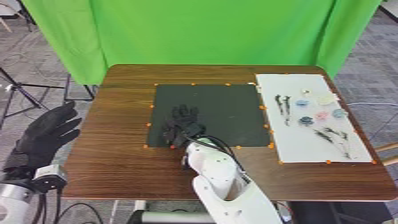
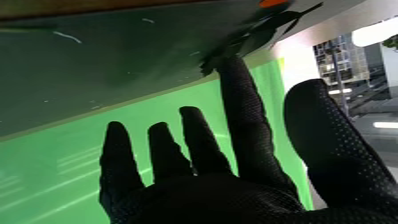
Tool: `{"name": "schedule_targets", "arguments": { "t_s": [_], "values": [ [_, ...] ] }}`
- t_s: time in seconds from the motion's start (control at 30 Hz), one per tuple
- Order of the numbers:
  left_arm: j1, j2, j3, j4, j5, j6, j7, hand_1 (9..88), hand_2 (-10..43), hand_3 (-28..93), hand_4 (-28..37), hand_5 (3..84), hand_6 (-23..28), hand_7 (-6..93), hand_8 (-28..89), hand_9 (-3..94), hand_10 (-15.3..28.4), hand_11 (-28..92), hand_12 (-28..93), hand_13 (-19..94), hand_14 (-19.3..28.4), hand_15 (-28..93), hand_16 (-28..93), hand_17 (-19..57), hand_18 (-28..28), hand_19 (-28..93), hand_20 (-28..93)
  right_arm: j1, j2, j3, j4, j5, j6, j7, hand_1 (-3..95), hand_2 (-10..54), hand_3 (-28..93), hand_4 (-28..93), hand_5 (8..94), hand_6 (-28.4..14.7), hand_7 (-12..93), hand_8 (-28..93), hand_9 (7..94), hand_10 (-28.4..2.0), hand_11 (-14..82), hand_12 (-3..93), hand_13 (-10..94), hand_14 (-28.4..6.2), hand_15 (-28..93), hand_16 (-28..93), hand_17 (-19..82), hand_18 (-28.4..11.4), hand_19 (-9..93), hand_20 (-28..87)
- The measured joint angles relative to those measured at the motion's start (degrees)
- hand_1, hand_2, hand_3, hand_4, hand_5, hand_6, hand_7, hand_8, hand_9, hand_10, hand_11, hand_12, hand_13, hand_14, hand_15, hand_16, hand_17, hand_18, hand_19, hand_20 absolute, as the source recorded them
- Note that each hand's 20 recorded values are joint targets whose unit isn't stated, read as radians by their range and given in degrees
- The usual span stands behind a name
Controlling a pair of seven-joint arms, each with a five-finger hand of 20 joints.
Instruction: Arrange flowers
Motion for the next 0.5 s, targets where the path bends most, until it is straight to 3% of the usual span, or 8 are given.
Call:
{"name": "schedule_targets", "arguments": {
  "t_s": [0.23,0.33,0.5],
  "values": [
    [0.1,-0.29,-0.03,-0.02,0.0,0.01,0.1,23.0,-4.0,71,-28.3,24.6,1.8,25.2,-14,20.0,10.5,17,18,16,12.2,22,7,-10.0,18.3,38,12,-0.22,0.57,1.14,0.03,3.14,1.36,-4.59,9.1,20.4,90,-12,43.3,2.7,27,-15,23.2,-12.8,3.8,30.6,14,-12.4,-12,50,-14,-19.0,44,24],
    [0.15,-0.43,-0.03,-0.03,0.0,0.01,0.2,22.4,-4.2,71,-28.3,24.5,1.7,25.4,-13,19.9,10.4,17,18,16,12.1,22,7,-10.1,18.3,38,11,-0.5,1.5,1.09,-0.34,8.31,2.3,-7.5,15.9,12.4,90,-14,43.1,4.4,29,-17,24.6,-12.4,5.7,29.7,16,-12.2,-9,49,-13,-19.1,44,24],
    [0.41,-0.99,-0.05,-0.12,0.05,0.05,0.76,22.3,-4.2,72,-28.3,24.3,1.6,25.3,-13,19.5,9.8,17,18,16,11.7,21,7,-10.3,18.2,38,11,-0.85,3.16,0.47,-3.82,24.52,2.75,-3.09,20.9,5.4,91,-18,40.3,4.6,29,-18,25.1,-12.5,8.2,29.2,17,-11.3,-6,49,-10,-18.9,45,25]
  ]
}}
